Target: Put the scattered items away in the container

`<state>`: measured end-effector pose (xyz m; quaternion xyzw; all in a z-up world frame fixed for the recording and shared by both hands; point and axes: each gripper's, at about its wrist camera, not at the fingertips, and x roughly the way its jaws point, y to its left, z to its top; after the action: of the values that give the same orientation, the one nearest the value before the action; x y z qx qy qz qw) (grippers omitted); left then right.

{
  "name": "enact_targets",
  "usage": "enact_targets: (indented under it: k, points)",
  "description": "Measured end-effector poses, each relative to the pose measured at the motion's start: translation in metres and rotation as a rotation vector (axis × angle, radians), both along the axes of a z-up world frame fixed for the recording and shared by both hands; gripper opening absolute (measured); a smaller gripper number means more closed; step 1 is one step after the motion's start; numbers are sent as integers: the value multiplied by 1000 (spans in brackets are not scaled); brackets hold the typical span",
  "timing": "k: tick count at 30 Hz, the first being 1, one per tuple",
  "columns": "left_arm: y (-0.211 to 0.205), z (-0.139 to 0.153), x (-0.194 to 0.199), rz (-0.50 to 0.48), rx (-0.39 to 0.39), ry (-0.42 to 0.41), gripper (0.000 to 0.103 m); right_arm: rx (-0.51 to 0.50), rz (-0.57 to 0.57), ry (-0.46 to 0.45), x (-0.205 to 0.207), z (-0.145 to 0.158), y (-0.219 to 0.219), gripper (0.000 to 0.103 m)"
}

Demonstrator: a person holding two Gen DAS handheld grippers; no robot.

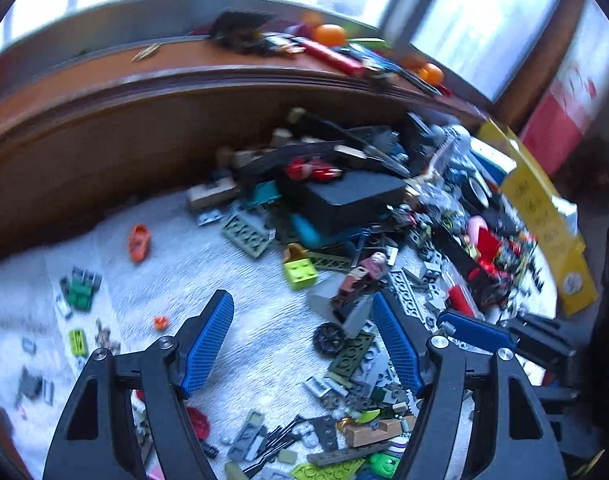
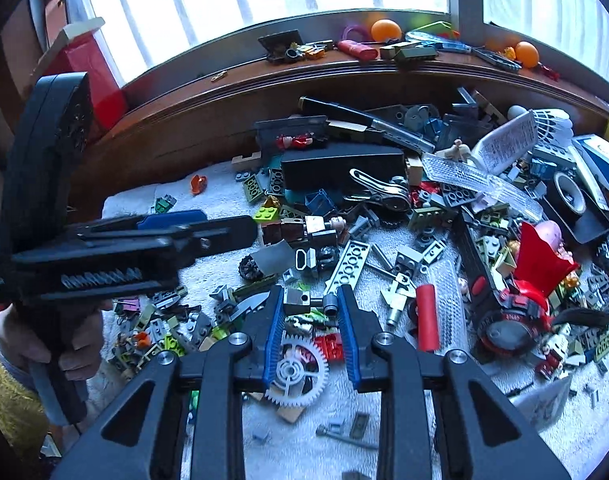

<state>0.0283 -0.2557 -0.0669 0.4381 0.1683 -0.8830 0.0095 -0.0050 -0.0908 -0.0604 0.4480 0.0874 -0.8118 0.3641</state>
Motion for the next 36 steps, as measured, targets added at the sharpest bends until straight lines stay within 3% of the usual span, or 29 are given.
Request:
enact_targets:
  k: [5,9,13,28,32,36]
  points:
    - [7,-4,-12,-45,-1,-3,64,-4,-14,-12,3,2,8,26]
    - [10,-14,-28,-53,-4,-25,35,-13,-26,-17,3,4,17,26]
    - [13,-11,-26,-71,-6,-7,27,-22,-36,-17,2,5,21,26]
    - [30,1,-28,-90,-91,28,27,-52,-52,-29,6,8,32,26]
    - [40,10,-26,-141,-165,60,27,-59,-64,-36,8,8,36,26]
    - [45,13,-30,-179,-182,70,27,-65,-74,-39,8,9,38,26]
